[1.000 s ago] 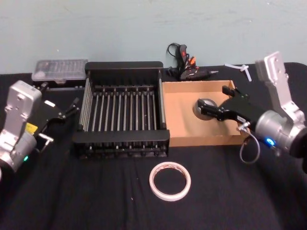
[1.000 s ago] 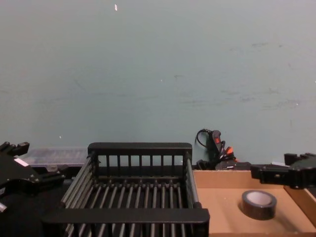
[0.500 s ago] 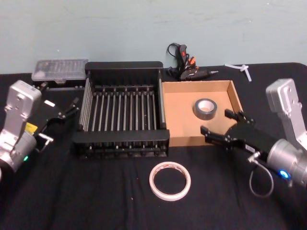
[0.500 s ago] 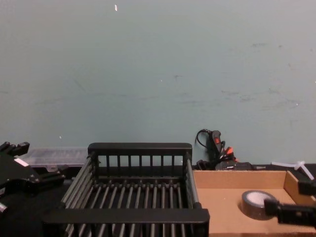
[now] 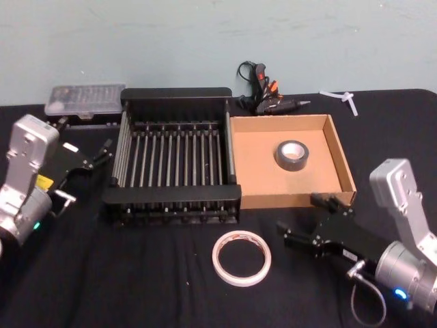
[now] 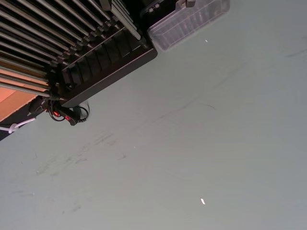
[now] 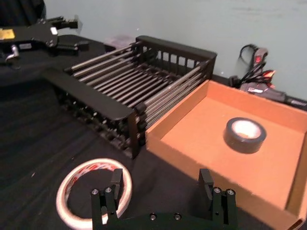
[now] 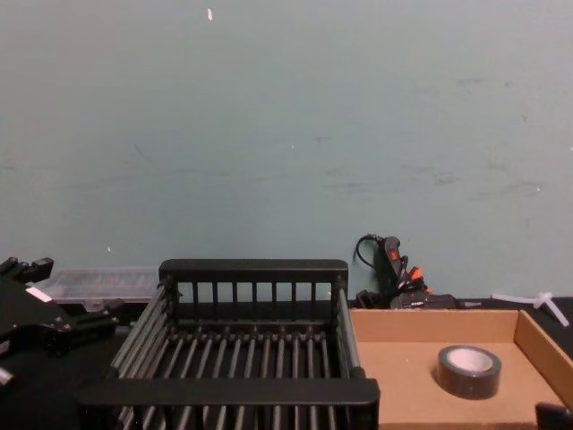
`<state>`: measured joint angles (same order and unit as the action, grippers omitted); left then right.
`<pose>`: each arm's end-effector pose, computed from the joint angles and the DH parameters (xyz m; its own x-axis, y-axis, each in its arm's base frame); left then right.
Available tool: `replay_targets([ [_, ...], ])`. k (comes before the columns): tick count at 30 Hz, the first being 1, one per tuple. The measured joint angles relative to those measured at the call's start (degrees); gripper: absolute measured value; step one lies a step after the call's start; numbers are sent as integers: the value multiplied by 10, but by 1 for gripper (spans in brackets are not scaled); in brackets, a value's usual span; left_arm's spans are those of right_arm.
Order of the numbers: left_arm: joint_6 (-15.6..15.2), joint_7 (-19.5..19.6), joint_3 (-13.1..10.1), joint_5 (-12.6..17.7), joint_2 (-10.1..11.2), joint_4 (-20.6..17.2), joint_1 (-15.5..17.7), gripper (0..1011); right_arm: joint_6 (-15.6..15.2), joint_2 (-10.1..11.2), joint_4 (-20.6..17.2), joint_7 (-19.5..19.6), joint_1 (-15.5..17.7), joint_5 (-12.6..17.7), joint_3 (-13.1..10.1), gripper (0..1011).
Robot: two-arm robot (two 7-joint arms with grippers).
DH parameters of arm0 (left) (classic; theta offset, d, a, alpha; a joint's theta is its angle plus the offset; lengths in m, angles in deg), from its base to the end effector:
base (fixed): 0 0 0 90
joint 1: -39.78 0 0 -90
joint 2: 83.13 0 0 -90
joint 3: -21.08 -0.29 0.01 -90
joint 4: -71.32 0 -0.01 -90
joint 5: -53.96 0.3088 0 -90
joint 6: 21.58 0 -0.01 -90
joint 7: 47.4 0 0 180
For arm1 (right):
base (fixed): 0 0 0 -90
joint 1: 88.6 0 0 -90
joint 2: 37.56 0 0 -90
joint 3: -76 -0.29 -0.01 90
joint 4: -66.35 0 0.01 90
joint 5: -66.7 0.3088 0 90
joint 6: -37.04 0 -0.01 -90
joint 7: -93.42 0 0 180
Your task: Pick up the white tape and place it into the black box , Pick up the silver tape and place it into the brown box.
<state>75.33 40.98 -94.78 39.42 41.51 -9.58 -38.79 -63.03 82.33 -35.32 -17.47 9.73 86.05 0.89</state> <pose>0.3581 0.0827 -0.3023 0.2923 0.8803 0.3738 -0.9552 0.2874 0.0702 0.2742 -0.0453 -0.2900 0.6348 -0.7725 0.0180 0.7439 0.6047 -0.2844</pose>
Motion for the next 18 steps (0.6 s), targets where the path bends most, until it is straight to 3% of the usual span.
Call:
replay_targets([
  [8, 0, 0, 0, 0, 0, 0, 0, 1001, 5, -1, 1, 3, 9, -11, 17, 1002],
  [18, 0, 0, 0, 0, 0, 0, 0, 1001, 3, -11, 19, 4, -3, -33, 40, 1002],
])
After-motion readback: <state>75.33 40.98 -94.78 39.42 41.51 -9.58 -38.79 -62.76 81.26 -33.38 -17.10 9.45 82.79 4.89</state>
